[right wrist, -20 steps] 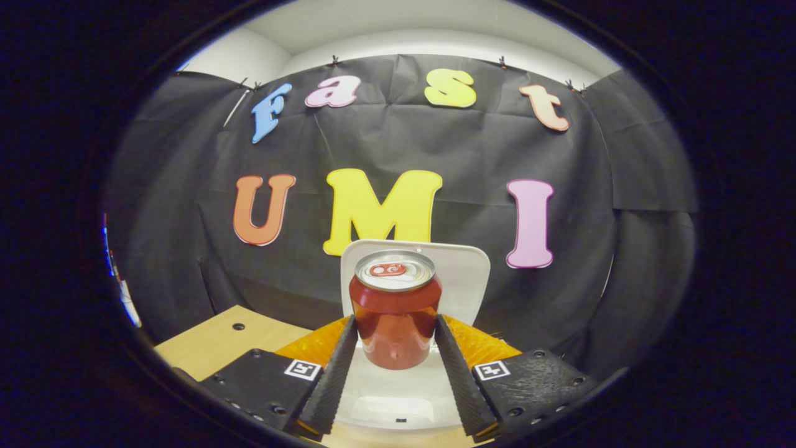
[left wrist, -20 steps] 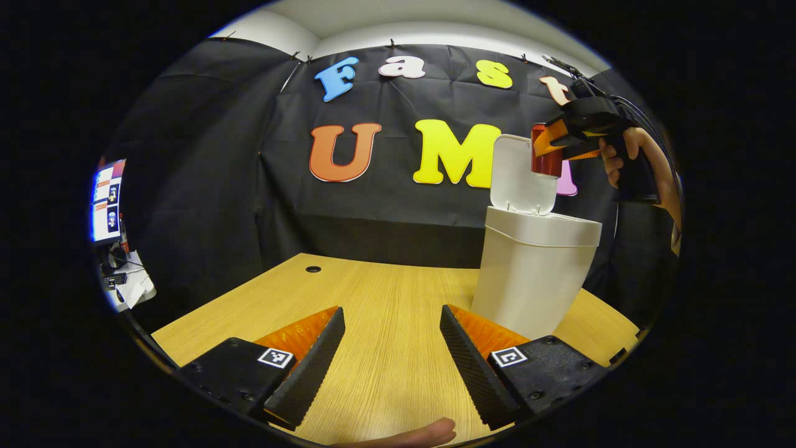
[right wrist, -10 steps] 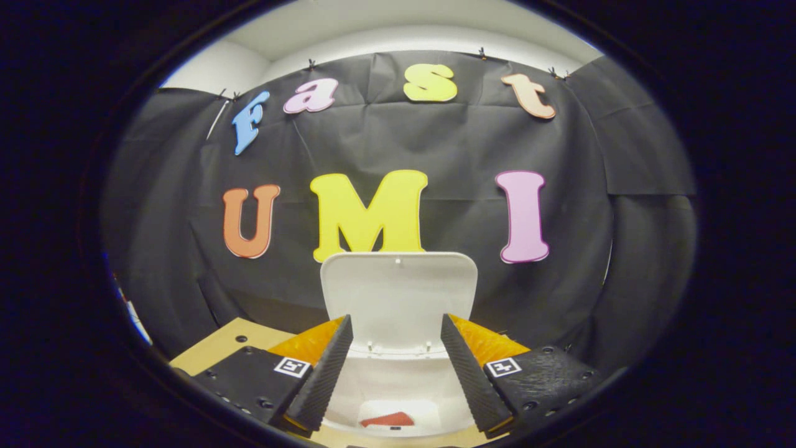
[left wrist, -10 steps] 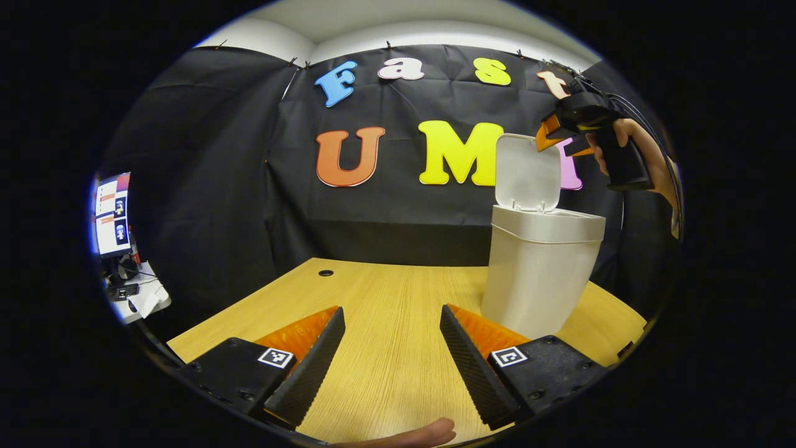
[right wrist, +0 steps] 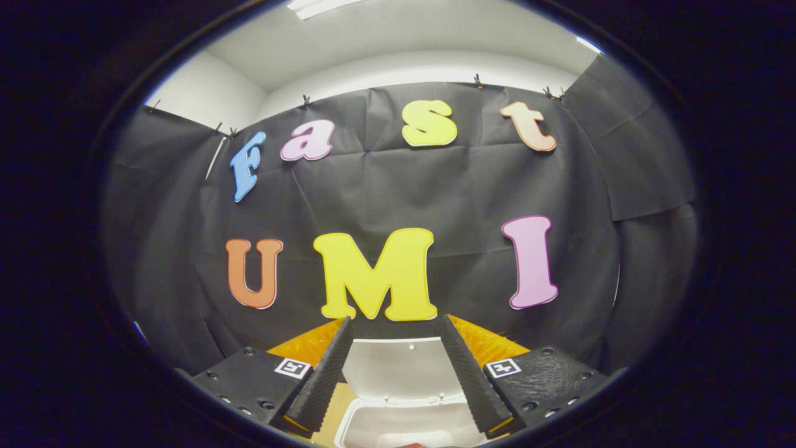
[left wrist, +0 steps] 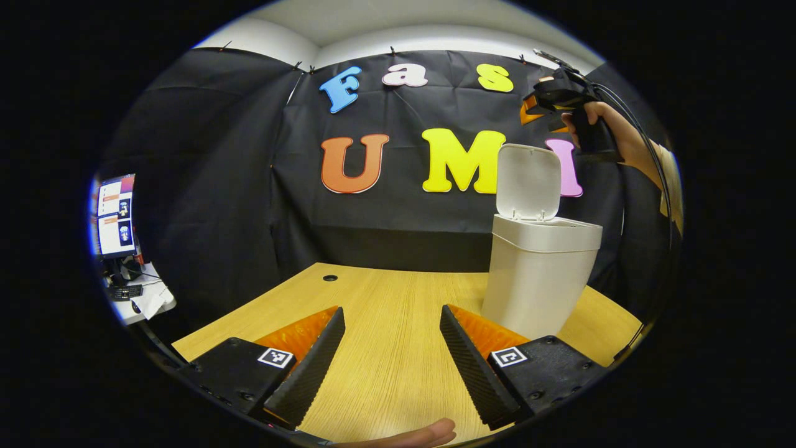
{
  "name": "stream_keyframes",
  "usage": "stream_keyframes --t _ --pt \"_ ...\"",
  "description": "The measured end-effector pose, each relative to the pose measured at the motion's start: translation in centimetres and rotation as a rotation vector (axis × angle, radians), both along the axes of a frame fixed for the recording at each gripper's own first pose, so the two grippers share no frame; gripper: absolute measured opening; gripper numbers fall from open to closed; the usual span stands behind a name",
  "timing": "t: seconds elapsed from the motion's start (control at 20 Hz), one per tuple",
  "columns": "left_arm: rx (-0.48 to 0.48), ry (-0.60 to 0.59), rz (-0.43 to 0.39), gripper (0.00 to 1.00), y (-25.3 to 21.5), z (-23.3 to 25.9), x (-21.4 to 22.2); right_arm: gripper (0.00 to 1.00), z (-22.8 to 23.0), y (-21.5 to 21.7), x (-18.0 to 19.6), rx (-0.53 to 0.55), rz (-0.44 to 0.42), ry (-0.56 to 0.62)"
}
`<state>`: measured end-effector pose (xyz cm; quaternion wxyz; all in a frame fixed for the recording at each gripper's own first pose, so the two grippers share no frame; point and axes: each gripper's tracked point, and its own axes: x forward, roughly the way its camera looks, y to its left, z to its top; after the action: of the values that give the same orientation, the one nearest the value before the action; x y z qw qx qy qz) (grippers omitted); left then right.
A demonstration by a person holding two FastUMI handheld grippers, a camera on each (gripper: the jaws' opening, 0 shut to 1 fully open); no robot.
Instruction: Press the lid of the desktop garbage bin to open it, pick up the crumpled paper on the desktop and throw it into the bin, then pick up the pop can on the desktop and drop it into the bin, and finally close the garbage bin lid.
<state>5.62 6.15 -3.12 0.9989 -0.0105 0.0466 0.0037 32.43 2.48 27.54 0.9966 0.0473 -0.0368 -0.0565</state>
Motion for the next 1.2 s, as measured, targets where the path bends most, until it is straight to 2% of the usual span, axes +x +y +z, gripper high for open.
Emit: stream_keyframes --t 0.15,0.35,0.5,0.65,0.7,0.75,0.9,1.0,1.2 --pt "-0.006 0.004 0.02 0.99 0.5 0.0 0.1 0.87 -0.9 -1.1 2.9 -0.071 -0.069 0.032" --pt "-0.06 0.042 -0.019 0.99 -0.6 -0.9 0.1 0.87 -1.6 -2.7 5.9 -0.16 -0.145 0.056" --pt "-0.05 0.015 -0.022 0.99 -0.7 0.0 -0.2 0.92 -2.4 -3.2 6.3 -0.12 -0.134 0.061" --pt "-0.018 0.01 -0.049 0.99 -1.6 0.1 -0.2 0.96 -3.2 -3.0 5.4 -0.05 -0.112 0.061" --pt "-0.016 0.007 -0.058 0.99 -2.0 0.0 -0.3 0.92 -3.5 -3.0 4.9 -0.033 -0.107 0.063" --pt "-0.014 0.004 -0.063 0.99 -2.1 0.2 -0.5 0.92 -3.7 -2.9 4.4 -0.026 -0.108 0.067" --pt "-0.01 -0.006 -0.087 0.99 -2.8 0.5 -0.5 0.96 -4.1 -2.6 2.5 -0.06 -0.125 0.111" --pt "-0.005 -0.005 -0.099 0.99 -3.3 0.3 -0.6 0.91 -4.4 -2.2 1.1 -0.104 -0.126 0.14" --pt "0.006 -0.013 -0.092 0.99 -2.8 0.6 -0.7 0.89 -6.0 -1.8 -1.5 -0.157 -0.096 0.178"
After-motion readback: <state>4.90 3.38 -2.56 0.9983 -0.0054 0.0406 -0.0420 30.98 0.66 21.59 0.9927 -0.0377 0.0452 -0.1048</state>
